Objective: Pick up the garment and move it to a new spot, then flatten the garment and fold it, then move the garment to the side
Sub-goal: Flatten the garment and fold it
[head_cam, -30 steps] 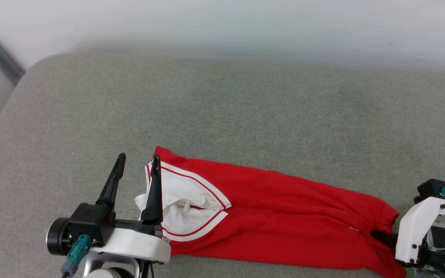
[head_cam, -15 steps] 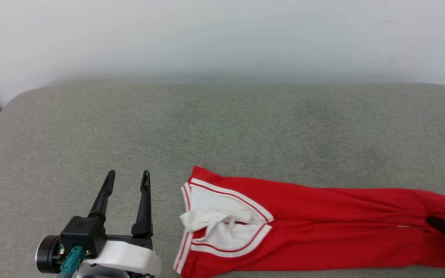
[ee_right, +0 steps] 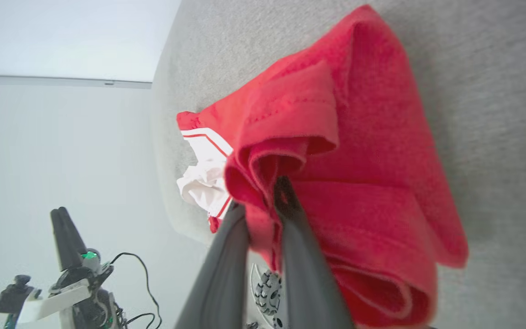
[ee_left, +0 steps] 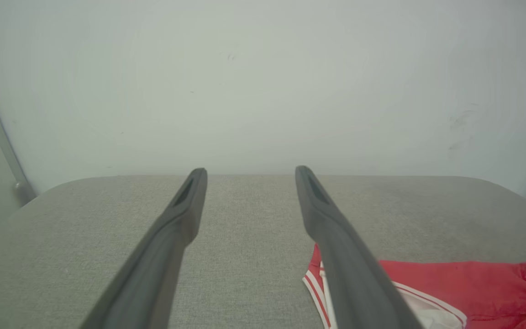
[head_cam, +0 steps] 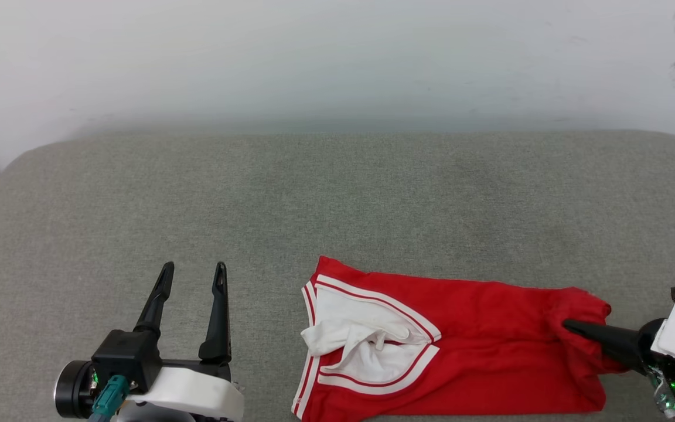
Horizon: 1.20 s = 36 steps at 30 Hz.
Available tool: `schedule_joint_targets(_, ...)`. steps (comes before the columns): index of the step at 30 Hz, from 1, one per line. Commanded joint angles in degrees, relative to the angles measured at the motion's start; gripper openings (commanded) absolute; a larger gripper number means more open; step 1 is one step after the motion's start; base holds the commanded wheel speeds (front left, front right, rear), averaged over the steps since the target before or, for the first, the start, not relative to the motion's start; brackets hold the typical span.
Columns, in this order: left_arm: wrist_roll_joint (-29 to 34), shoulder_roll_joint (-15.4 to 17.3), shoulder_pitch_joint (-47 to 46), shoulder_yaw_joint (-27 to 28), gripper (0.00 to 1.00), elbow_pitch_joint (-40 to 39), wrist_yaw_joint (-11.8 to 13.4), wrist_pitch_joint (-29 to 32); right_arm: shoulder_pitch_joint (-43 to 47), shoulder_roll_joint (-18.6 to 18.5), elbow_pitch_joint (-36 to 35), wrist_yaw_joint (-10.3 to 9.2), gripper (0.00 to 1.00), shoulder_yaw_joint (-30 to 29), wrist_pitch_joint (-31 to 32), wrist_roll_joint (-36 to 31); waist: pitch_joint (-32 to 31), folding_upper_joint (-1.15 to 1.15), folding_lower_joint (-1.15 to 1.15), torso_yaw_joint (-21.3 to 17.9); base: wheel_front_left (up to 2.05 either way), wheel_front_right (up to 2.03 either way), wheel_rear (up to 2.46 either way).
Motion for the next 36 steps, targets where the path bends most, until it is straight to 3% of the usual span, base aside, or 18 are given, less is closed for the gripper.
schedule_joint_targets(1, -0.2, 0.2, 0.6, 0.1, 1.00, -0.1, 0.2, 0.0, -0.8, 0.4, 0.5, -0.02, 0.00, -0.6, 1.5, 2.7, 0.1, 0.00, 0.00, 0.4, 0.00, 0.00, 0.00)
schedule_joint_targets(4, -0.3, 0.2, -0.1, 0.2, 1.00, 0.1, 0.0, 0.0, -1.7, 0.9, 4.2, -0.02, 0.00, 0.7, 3.6, 11.6, 0.5, 0.00, 0.00, 1.5, 0.00, 0.00, 0.00)
schedule_joint_targets(10, -0.8, -0.3, -1.7, -0.1, 1.00, 0.9, -0.5, -0.4, -3.6, 0.8, 10.3, -0.02, 0.00, 12.2, -2.9, 27.0, 1.8, 0.00, 0.00, 4.2, 0.00, 0.00, 0.00)
schedule_joint_targets(18, -1.1, -1.4, -3.7, -1.1, 1.00, 2.4, -1.4, -1.3, -5.4, 0.7, 12.0, -0.02, 0.00, 31.9, -15.7, 35.1, 4.0, 0.00, 0.00, 7.9, 0.00, 0.00, 0.00)
schedule_joint_targets(22, -1.1, -1.9, -4.6, -1.3, 1.00, 3.2, -1.6, -1.9, -6.3, 0.7, 12.9, -0.02, 0.00, 38.3, -22.6, 33.2, 5.1, 0.00, 0.00, 9.0, 0.00, 0.00, 0.00)
schedule_joint_targets(23, -1.2, -1.9, -4.7, -1.3, 1.00, 3.4, -1.6, -2.0, -6.5, 0.7, 13.4, -0.02, 0.42, 39.5, -24.1, 32.8, 5.3, 0.00, 0.00, 9.2, 0.00, 0.00, 0.00)
schedule_joint_targets(24, -1.2, -2.0, -4.9, -1.3, 1.00, 3.6, -1.6, -2.0, -6.7, 0.7, 13.9, -0.02, 1.00, 40.7, -25.3, 32.6, 5.4, 0.00, 0.00, 9.3, 0.00, 0.00, 0.00)
schedule_joint_targets(29, -1.3, -2.1, -5.3, -1.3, 1.00, 4.3, -1.5, -2.5, -7.7, 0.7, 15.1, -0.02, 1.00, 44.8, -29.4, 32.8, 5.7, 0.00, 0.00, 9.1, 0.00, 0.00, 0.00)
schedule_joint_targets(36, -1.5, -2.0, -4.7, -1.3, 1.00, 4.9, -1.2, -2.7, -8.2, 0.1, 10.7, -0.02, 1.00, 48.5, -31.6, 30.6, 4.7, 0.00, 0.00, 7.5, 0.00, 0.00, 0.00)
